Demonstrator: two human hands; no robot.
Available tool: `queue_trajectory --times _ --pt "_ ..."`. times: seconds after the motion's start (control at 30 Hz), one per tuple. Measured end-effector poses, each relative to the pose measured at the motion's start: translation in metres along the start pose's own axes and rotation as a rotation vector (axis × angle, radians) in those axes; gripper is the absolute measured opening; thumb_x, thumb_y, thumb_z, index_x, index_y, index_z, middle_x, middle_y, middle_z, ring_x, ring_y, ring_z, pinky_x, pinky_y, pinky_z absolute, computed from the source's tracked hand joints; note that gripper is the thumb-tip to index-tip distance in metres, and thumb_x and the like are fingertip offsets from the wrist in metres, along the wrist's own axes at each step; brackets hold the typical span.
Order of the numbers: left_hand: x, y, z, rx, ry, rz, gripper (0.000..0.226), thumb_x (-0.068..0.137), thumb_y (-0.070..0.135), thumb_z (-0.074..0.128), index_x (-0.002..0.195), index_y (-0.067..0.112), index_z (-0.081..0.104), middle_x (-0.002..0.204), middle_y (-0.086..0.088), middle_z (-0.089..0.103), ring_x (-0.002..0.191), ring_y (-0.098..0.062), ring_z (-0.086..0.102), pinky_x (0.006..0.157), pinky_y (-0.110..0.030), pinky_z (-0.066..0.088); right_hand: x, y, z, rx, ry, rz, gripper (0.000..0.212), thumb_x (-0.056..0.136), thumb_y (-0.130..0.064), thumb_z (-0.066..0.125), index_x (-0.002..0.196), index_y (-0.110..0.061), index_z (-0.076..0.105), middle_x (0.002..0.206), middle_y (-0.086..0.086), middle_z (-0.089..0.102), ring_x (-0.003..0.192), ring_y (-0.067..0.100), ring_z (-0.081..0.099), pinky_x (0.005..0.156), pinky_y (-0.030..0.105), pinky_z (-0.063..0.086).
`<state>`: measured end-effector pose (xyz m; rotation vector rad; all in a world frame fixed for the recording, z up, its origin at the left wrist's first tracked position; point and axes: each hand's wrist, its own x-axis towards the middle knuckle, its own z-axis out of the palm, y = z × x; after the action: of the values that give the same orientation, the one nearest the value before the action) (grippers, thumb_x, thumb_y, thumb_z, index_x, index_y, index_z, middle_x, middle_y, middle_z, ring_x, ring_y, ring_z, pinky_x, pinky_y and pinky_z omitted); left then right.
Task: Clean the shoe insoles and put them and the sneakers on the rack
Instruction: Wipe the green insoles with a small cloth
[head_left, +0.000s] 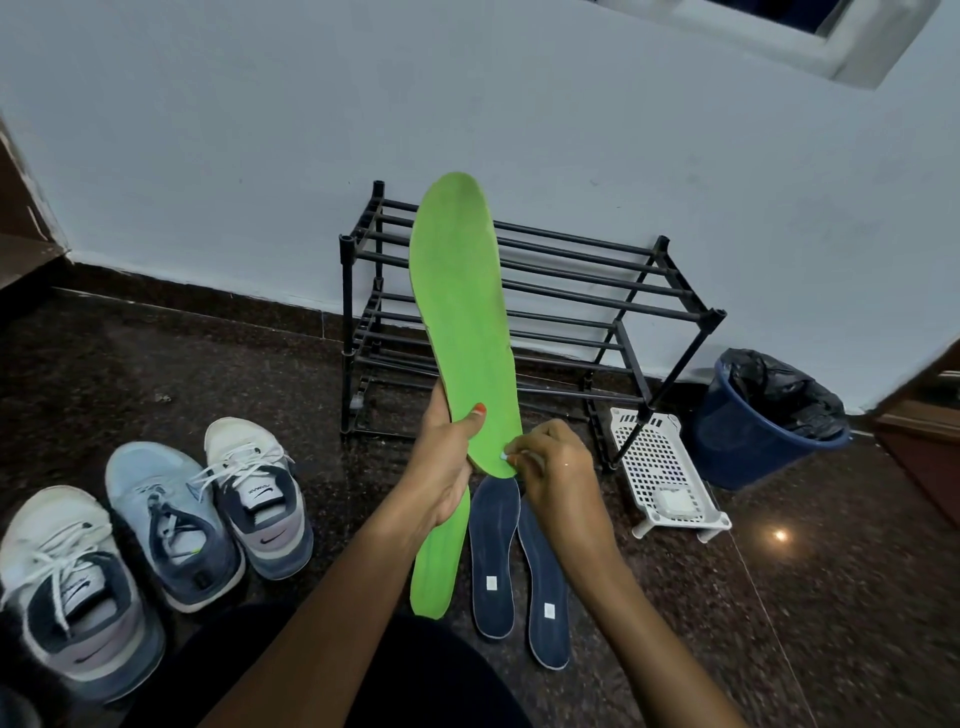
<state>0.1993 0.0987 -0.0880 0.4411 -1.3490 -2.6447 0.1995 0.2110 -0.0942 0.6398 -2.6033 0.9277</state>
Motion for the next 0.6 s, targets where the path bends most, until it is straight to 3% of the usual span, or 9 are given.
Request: queue_trajectory --times 0.17,0.27,0.33,0.4,0.5,0.6 --pt "0.0013 0.0008 -0.0029 -0.022 0.026 0.012 0.047 0.095 -0.008 0.038 0.136 0.016 0.042 0.118 -0.005 0.058 0.113 -0.026 0.055 0.097 -0.042 0.045 -0.0072 -0.0042 0.0069 -0.079 -0.033 -0.046 0.023 0.071 0.021 0.058 0.078 0.001 0.068 0.082 0.010 0.058 0.077 0.016 0.046 0.061 0.008 0.032" --pt "0.0020 0.0006 -0.0022 -0.011 0.023 0.007 0.047 0.096 -0.008 0.038 0.136 0.015 0.042 0.119 -0.006 0.057 0.114 -0.026 0.054 0.095 -0.041 0.046 -0.0084 -0.0049 0.0062 -0.095 -0.064 -0.074 0.028 0.067 0.025 0.057 0.076 0.000 0.067 0.080 0.010 0.059 0.076 0.019 0.049 0.062 0.018 0.038" --pt "0.0014 0.0004 -0.0013 -0.008 0.011 -0.001 0.047 0.095 -0.008 0.038 0.136 0.015 0.041 0.119 -0.006 0.057 0.115 -0.027 0.054 0.096 -0.042 0.045 -0.0051 -0.0028 0.0040 -0.112 -0.051 -0.062 0.025 0.067 0.023 0.058 0.074 0.000 0.066 0.078 0.010 0.058 0.074 0.022 0.050 0.055 0.032 0.044" --pt "0.0012 -0.0003 -0.0007 -0.002 -0.002 -0.006 0.048 0.095 -0.008 0.038 0.137 0.015 0.041 0.119 -0.006 0.057 0.115 -0.026 0.054 0.099 -0.044 0.044 -0.0017 -0.0005 0.0015 -0.139 -0.029 -0.057 0.026 0.063 0.025 0.060 0.071 0.000 0.064 0.076 0.010 0.056 0.071 0.025 0.052 0.049 0.038 0.047" --pt "0.0010 -0.0004 -0.0010 0.002 0.002 -0.002 0.048 0.095 -0.009 0.038 0.136 0.015 0.041 0.120 -0.007 0.057 0.113 -0.026 0.055 0.098 -0.043 0.045 -0.0014 -0.0017 0.0022 -0.167 -0.022 -0.065 0.028 0.060 0.026 0.060 0.069 0.000 0.063 0.074 0.009 0.055 0.069 0.024 0.051 0.048 0.037 0.046" --pt "0.0025 -0.0009 -0.0026 0.002 0.019 -0.002 0.046 0.095 -0.008 0.038 0.134 0.016 0.043 0.122 -0.008 0.057 0.113 -0.027 0.055 0.096 -0.042 0.045 -0.0075 -0.0065 0.0071 -0.129 -0.049 -0.081 0.029 0.062 0.026 0.058 0.070 0.000 0.065 0.075 0.009 0.057 0.071 0.022 0.050 0.057 0.024 0.039"
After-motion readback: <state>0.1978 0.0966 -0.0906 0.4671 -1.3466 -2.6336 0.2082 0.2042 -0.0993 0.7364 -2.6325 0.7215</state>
